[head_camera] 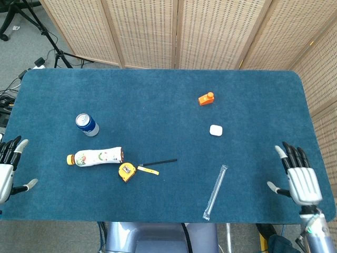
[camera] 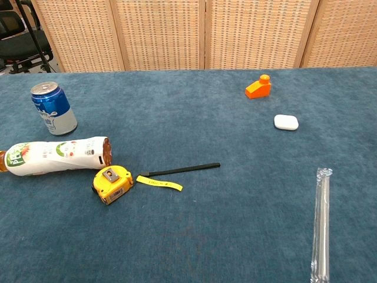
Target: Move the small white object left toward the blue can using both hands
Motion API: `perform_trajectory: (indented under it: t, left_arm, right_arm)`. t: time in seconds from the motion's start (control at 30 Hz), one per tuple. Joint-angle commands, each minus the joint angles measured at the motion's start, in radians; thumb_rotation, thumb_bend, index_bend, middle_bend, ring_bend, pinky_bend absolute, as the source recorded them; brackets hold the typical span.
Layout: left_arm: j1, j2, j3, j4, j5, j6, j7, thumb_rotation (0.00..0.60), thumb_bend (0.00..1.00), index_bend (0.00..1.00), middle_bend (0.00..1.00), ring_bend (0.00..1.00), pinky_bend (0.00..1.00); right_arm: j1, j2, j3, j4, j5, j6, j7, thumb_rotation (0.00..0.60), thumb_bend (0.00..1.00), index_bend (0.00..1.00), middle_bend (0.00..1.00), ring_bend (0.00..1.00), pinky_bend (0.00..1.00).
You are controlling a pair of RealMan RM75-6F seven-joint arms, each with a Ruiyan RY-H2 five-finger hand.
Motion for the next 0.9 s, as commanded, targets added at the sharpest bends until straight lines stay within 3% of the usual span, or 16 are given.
perform_trajectory:
  t: [0.03,0.23,0.43,0.57,0.9]
  left_arm:
    - [0.001,0.002,-0.005,-0.005,-0.009,0.001,0.002,0.6,0.0,0.0,0.0,0.0,0.0]
    - [0.005,-0.001,-0.008,-0.007,-0.016,0.006,0.016,0.6,0.0,0.0,0.0,0.0,0.0]
    - [-0.006,-0.007,-0.015,-0.011,-0.038,-0.021,0.031,0.6,0.0,0.0,0.0,0.0,0.0]
    - [-0.012,-0.008,-0.019,-0.01,-0.059,-0.039,0.033,0.6,0.0,0.0,0.0,0.0,0.0]
    - [-0.017,-0.003,-0.031,-0.014,-0.083,-0.052,0.028,0.6,0.0,0.0,0.0,0.0,0.0]
  right_arm:
    - [0.165,-0.015,0.12,-0.011,0.126,-0.229,0.006,0.6,0.0,0.0,0.0,0.0,0.0]
    - [0.283,-0.095,0.196,0.066,0.211,-0.364,-0.01,0.6,0.0,0.07,0.0,0.0,0.0]
    - [0.434,-0.246,0.272,0.267,0.454,-0.554,-0.099,0.6,0.0,0.1,0.08,0.0,0.0]
    - [0.476,-0.317,0.287,0.351,0.536,-0.588,-0.128,0.6,0.0,0.15,0.14,0.0,0.0]
    - [0.562,-0.461,0.277,0.553,0.574,-0.621,-0.202,0.6,0.0,0.23,0.18,0.0,0.0]
